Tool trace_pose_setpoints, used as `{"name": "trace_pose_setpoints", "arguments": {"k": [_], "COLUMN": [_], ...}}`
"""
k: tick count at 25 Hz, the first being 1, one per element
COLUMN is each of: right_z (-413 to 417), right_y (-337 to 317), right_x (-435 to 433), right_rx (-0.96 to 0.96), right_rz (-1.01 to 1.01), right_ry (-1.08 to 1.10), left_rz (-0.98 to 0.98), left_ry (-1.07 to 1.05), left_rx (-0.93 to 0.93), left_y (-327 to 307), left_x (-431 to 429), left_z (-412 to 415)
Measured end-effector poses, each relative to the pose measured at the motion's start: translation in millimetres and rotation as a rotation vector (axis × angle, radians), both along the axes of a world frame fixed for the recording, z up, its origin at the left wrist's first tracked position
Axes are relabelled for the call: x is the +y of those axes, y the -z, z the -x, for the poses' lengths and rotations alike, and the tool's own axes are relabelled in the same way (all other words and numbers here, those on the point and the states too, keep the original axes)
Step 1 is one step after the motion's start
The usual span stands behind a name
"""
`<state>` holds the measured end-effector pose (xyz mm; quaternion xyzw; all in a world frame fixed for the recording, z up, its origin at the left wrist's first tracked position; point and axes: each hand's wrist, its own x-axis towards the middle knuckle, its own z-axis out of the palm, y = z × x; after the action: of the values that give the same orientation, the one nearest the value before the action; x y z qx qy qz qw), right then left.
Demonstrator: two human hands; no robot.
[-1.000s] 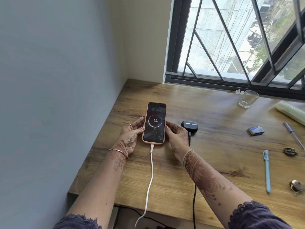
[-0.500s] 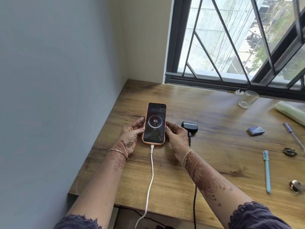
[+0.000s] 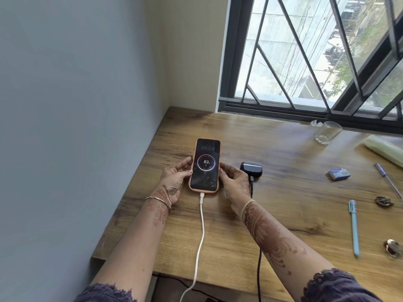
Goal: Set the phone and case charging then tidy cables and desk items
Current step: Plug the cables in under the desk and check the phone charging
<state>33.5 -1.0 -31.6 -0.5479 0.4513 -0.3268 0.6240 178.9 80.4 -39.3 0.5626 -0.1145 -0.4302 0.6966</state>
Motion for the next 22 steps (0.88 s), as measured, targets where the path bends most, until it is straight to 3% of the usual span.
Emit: {"name": "trace_pose_setpoints", "arguments": {"k": [14,22], "right_z": [-5,-5], "right_y": [5,5], "right_x": [2,3], "right_rx": [0.284,0.309], "right_rz": [0.229,0.254], "right_ry": [0.035,0.055], "left_rz": [-0.018,-0.048], "left_ry": [-0.069,-0.097], "left_rx": [-0.062,-0.186], "left_y": [5,4], "left_x": [1,1], "left_z": [2,10]}}
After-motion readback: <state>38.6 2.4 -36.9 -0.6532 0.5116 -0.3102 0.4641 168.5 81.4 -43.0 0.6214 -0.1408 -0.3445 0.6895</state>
